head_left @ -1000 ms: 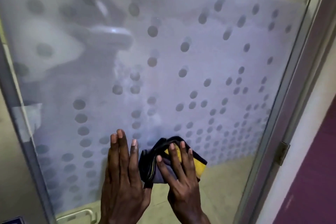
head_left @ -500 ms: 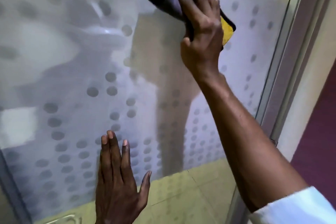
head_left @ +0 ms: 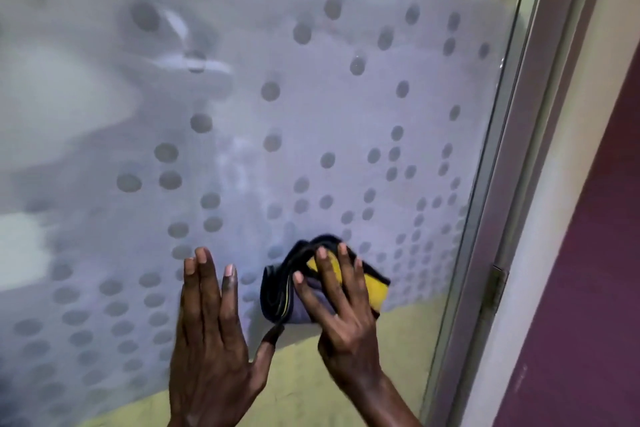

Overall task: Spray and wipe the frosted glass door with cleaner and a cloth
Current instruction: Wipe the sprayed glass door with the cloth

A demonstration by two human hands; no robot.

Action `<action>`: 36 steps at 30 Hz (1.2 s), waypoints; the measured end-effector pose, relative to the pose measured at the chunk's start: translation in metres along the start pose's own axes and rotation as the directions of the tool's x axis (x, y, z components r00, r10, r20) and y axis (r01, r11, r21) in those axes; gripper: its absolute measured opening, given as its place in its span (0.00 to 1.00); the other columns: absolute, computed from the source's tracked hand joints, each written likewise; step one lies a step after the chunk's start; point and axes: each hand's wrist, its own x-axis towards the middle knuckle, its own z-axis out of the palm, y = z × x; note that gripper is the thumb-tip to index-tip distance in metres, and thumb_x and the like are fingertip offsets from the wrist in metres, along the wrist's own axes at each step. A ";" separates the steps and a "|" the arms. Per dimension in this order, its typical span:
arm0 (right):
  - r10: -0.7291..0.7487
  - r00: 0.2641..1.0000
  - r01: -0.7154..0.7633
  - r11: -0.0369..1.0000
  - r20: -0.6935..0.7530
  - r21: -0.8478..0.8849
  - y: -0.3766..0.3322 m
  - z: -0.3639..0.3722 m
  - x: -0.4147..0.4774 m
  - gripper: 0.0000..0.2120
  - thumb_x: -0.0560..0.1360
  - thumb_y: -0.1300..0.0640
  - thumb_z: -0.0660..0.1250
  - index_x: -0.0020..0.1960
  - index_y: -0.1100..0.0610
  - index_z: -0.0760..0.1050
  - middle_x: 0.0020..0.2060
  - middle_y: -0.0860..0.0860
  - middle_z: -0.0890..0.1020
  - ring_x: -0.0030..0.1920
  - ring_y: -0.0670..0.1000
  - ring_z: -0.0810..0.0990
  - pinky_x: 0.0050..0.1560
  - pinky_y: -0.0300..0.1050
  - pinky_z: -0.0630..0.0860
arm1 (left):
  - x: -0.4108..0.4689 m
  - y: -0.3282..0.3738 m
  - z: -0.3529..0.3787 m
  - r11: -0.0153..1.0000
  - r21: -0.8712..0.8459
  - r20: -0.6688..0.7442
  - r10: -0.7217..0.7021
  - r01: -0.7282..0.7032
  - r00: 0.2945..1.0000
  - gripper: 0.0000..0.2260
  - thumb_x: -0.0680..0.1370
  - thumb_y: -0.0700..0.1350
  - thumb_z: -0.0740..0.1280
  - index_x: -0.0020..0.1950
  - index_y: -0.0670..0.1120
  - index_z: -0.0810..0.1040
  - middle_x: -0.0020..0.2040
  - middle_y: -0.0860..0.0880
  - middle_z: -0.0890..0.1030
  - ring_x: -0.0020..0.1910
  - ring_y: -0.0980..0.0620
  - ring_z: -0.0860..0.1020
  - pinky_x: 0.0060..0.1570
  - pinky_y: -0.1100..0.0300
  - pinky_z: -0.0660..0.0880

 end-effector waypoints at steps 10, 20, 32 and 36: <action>-0.011 0.947 0.066 0.985 -0.321 0.159 0.073 -0.112 0.273 0.40 0.72 0.78 0.59 0.79 0.54 0.76 0.83 0.61 0.71 0.86 0.68 0.64 0.85 0.70 0.62 | 0.027 0.049 0.000 0.999 -0.049 0.004 -0.016 0.017 1.000 0.51 0.78 0.60 0.76 0.89 0.35 0.56 0.91 0.32 0.50 0.92 0.30 0.51 0.92 0.45 0.49; -0.056 0.966 0.083 0.992 -0.254 0.099 0.057 -0.047 0.116 0.38 0.77 0.78 0.53 0.82 0.54 0.72 0.85 0.61 0.67 0.88 0.67 0.59 0.84 0.75 0.59 | 0.037 0.056 0.009 0.999 -0.028 -0.023 -0.025 0.025 0.999 0.50 0.77 0.56 0.77 0.88 0.34 0.57 0.91 0.32 0.52 0.91 0.30 0.53 0.92 0.46 0.50; 0.087 0.987 -0.068 0.989 -0.137 0.135 0.070 -0.037 0.045 0.50 0.64 0.79 0.60 0.83 0.52 0.71 0.86 0.60 0.64 0.88 0.68 0.59 0.83 0.76 0.62 | 0.035 0.068 0.017 0.995 0.069 0.074 0.068 -0.073 0.995 0.52 0.75 0.58 0.78 0.88 0.33 0.57 0.90 0.31 0.55 0.91 0.30 0.52 0.92 0.44 0.49; 0.036 0.953 0.024 0.981 -0.301 0.194 0.087 -0.082 0.166 0.30 0.79 0.70 0.58 0.79 0.56 0.75 0.84 0.64 0.68 0.87 0.69 0.61 0.84 0.71 0.63 | 0.032 0.075 0.022 0.996 0.075 0.072 0.044 -0.049 0.996 0.49 0.78 0.58 0.74 0.88 0.32 0.56 0.90 0.30 0.54 0.91 0.29 0.53 0.91 0.42 0.52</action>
